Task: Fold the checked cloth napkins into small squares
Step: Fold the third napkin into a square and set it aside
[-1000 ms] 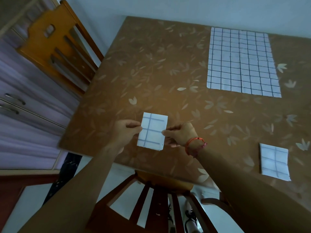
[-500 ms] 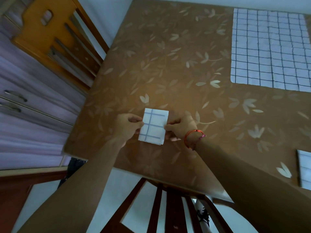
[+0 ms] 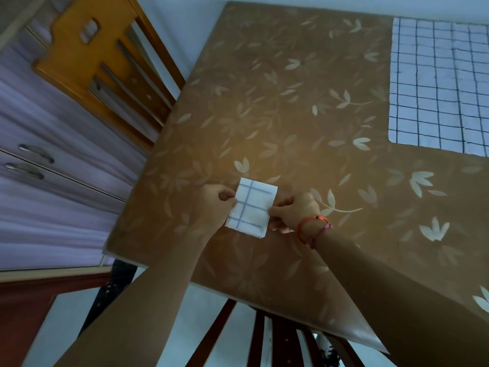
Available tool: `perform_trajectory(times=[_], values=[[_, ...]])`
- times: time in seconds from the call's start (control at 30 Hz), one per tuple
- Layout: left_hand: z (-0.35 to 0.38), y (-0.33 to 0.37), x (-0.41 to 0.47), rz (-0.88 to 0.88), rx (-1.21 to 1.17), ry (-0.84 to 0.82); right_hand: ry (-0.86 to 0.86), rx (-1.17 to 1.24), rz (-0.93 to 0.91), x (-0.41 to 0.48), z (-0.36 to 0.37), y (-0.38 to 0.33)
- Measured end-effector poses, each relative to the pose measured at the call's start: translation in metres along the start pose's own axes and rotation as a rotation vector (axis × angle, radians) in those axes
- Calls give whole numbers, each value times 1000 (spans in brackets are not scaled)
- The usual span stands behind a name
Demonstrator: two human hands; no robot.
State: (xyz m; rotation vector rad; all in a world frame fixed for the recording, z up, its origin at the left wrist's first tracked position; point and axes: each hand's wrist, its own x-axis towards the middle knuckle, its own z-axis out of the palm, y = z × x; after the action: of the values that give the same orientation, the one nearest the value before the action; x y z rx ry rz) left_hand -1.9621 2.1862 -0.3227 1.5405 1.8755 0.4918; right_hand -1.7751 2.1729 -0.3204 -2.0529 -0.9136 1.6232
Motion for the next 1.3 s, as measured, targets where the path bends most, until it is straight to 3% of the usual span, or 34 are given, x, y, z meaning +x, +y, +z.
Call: perform_trajectory(times=[0.8, 1.3], values=[[-3, -14, -19, 35, 92, 25, 65, -171, -137, -13, 13, 9], [4, -22, -27, 163, 137, 84, 96, -316, -240, -11, 11, 12]])
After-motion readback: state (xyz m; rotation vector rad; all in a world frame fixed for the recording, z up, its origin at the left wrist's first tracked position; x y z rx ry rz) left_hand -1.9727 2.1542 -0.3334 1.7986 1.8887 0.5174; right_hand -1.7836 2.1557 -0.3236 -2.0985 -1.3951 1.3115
